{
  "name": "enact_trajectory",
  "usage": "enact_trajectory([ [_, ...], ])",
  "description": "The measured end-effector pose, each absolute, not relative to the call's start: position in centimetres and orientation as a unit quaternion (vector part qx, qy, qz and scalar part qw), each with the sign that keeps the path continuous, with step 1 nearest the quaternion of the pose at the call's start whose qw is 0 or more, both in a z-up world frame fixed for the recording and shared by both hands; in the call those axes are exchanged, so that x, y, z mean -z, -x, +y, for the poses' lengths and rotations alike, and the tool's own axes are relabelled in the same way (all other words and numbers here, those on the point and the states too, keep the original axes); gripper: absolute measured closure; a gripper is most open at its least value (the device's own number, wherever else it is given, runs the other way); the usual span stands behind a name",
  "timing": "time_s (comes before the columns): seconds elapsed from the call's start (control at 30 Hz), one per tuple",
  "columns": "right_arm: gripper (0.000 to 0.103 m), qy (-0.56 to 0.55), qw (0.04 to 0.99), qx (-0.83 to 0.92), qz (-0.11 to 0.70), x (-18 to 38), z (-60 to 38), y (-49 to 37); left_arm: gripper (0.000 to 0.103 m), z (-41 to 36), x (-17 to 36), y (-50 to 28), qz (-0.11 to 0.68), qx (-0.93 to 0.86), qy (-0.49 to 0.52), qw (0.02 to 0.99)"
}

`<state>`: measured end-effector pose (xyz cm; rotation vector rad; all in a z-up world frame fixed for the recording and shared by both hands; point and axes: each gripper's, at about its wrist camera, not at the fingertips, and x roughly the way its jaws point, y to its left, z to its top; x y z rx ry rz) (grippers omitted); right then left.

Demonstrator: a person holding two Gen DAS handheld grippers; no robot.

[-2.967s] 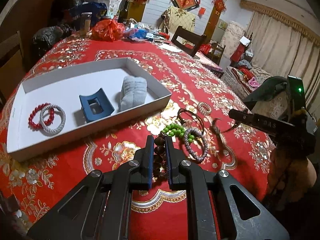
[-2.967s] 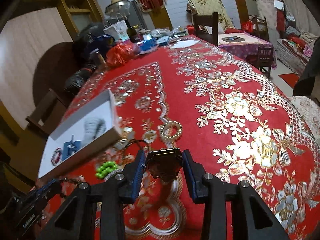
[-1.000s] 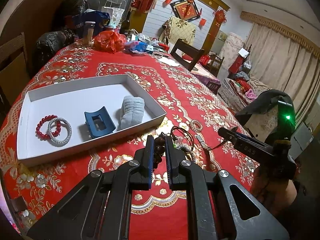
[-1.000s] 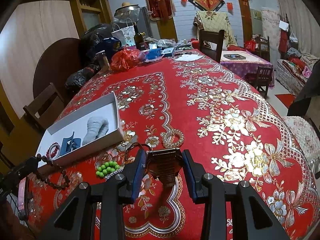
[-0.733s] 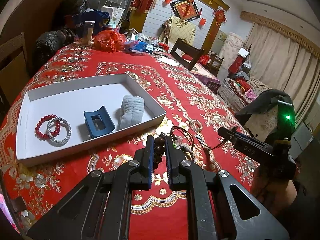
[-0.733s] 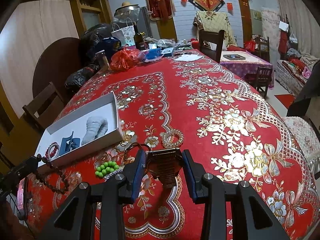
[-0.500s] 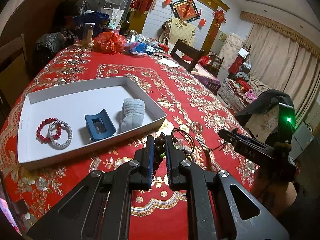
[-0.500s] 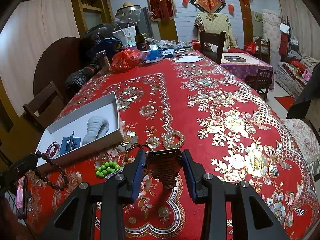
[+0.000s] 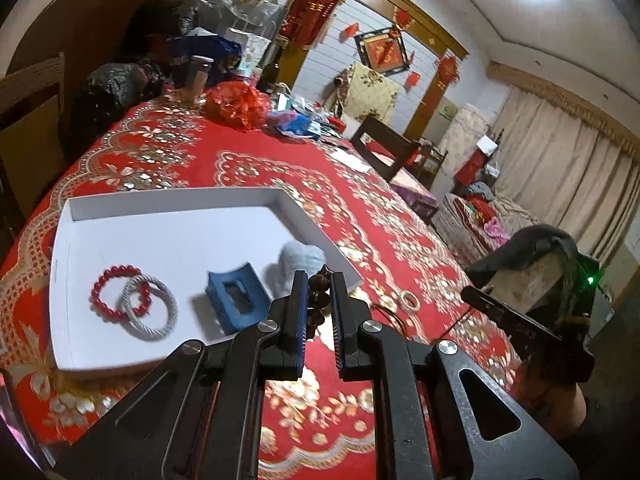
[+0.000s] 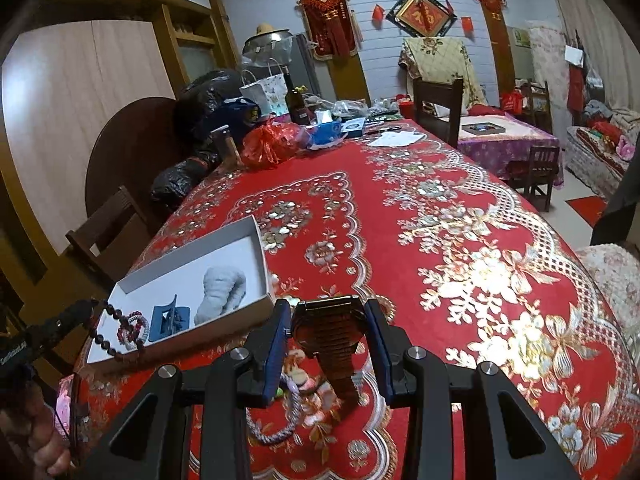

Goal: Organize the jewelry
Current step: 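Carry the wooden bead bracelet left and gold watch right over the white box, then open both tools to drop the wooden bracelet and gold watch into the box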

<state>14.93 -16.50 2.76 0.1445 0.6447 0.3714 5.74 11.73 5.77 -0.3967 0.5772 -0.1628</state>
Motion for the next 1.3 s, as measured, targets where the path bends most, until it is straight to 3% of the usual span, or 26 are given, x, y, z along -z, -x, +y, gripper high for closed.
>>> enact_trajectory([
  [0.27, 0.067, -0.066, 0.921, -0.236, 0.303, -5.6, -12.4, -17.3, 0.094, 16.5, -6.1, -8.0, 0.267, 0.011, 0.212, 0.94],
  [0.57, 0.067, -0.088, 0.891, -0.318, 0.311, -7.7, -5.4, -20.9, 0.094, 18.1, -2.8, -9.1, 0.296, -0.072, 0.208, 0.93],
  [0.97, 0.067, -0.107, 0.832, -0.331, 0.432, 0.4, -0.5, -25.9, 0.094, 17.2, 2.5, -9.8, 0.361, -0.105, 0.209, 0.903],
  [1.3, 0.067, -0.077, 0.833, -0.301, 0.458, 3.3, 1.0, -26.7, 0.094, 16.6, 4.1, -9.7, 0.369, -0.123, 0.2, 0.899],
])
